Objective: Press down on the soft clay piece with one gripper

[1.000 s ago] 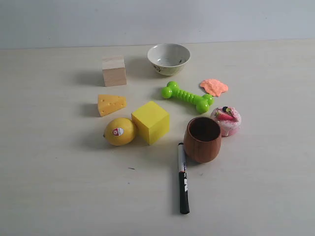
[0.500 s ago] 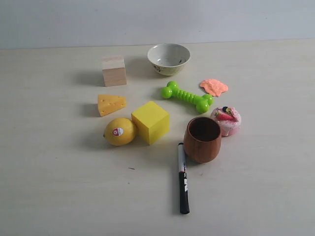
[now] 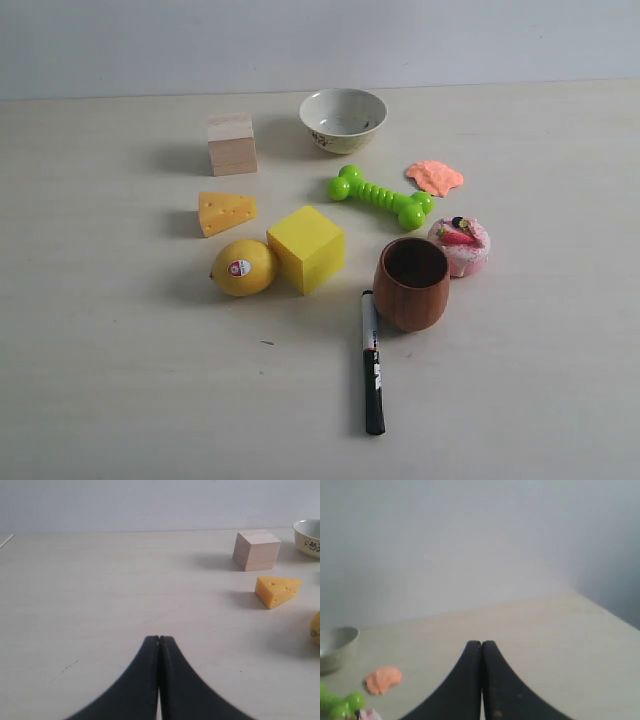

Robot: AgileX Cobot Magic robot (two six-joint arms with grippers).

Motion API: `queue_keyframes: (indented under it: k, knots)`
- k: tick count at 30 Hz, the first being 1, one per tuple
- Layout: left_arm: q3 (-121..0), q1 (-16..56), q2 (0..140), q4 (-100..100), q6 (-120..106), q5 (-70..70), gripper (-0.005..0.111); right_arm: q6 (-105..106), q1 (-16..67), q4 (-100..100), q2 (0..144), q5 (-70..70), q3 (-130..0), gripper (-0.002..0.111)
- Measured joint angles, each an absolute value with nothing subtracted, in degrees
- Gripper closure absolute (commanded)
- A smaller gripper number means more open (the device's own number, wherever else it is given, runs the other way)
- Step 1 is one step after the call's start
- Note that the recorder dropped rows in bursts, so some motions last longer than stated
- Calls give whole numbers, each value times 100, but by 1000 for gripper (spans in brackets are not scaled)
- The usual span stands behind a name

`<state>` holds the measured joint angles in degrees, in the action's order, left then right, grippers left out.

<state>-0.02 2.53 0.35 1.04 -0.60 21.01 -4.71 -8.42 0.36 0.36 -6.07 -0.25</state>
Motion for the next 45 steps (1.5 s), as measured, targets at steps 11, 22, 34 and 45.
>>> queue_keyframes:
  k: [11,22,34,45]
  knots:
    - [-2,253,35,104,-60,2101,107,-471,-842,36,36,523,-25,108]
    - [-2,253,35,104,-60,2101,107,-969,-842,46,32,2960,-25,108]
    - [-2,253,35,104,-60,2101,107,-1540,-842,55,932,500,-1876,108]
    - [-2,253,35,104,-60,2101,107,-982,-842,425,3160,-1688,-4549,108]
